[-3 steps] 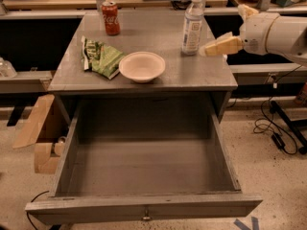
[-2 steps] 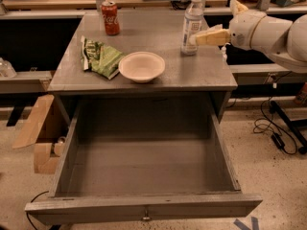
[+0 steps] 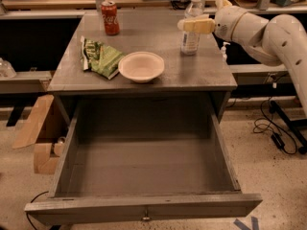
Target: Place blue plastic bottle into top drawer
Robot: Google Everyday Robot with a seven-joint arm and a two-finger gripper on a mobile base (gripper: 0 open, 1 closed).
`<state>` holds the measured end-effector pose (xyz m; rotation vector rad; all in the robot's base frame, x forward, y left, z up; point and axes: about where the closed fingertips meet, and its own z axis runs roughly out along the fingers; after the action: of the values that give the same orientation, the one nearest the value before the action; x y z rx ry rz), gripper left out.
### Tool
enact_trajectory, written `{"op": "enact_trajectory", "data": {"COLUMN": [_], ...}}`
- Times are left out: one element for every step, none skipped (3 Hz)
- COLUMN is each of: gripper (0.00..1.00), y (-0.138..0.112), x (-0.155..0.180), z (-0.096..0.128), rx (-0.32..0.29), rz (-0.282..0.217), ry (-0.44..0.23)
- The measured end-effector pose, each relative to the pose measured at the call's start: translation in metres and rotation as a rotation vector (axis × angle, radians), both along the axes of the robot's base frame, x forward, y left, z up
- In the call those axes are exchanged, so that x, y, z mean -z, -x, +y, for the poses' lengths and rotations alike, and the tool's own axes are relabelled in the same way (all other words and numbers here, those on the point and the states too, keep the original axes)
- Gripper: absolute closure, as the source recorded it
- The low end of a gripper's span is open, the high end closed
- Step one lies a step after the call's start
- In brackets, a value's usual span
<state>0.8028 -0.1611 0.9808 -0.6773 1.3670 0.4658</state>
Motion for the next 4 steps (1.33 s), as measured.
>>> {"op": "enact_trajectory", "data": {"gripper": [0.0,0.0,0.14,0.37], "y": [-0.015,-0.024,-0.03,-0.034], "x": [0.009,0.024,0.037,0.045], "z": [0.016,0.022,0.027,0.031], "rx": [-0.022,-0.02,-0.011,-0.002], "rz": [0.054,0.135,0.191,0.22], "ry": [-0.02,-0.031,-0.037,-0.038]}}
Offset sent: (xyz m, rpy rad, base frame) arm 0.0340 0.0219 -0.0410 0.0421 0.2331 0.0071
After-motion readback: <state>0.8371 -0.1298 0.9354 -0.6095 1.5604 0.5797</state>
